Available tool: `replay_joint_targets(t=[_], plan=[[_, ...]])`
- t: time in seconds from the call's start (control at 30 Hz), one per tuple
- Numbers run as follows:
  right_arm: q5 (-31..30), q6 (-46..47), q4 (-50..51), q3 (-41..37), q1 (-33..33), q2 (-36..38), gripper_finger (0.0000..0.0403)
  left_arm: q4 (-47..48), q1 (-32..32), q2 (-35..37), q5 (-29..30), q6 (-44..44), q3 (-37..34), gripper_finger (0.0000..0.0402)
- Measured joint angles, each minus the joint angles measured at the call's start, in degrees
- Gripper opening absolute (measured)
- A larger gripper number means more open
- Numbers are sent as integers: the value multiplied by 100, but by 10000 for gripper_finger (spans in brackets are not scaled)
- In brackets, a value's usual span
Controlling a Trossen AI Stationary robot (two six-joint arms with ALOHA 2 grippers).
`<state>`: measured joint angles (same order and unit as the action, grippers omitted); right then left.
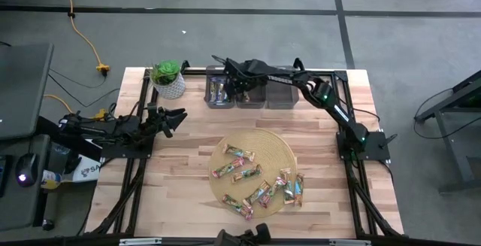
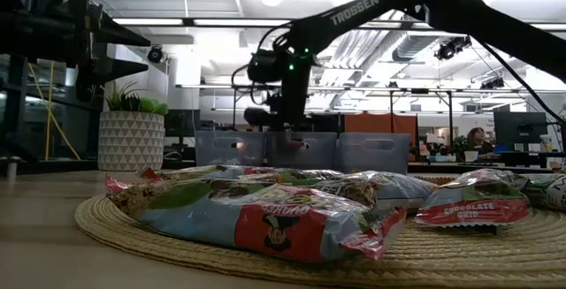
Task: Pick and place Granola Bars by type
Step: Put the red granola bar into the middle black bin
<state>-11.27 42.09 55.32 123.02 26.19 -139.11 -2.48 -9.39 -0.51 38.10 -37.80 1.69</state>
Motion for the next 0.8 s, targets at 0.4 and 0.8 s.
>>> replay_joint_targets(t=[0.4,0.8], plan=[[204,-155,-413,-262,2,5,85,0,0,0,1,0,0,211],[312,-370,-398,-265,2,40,192,1,0,0,1,0,0,211]])
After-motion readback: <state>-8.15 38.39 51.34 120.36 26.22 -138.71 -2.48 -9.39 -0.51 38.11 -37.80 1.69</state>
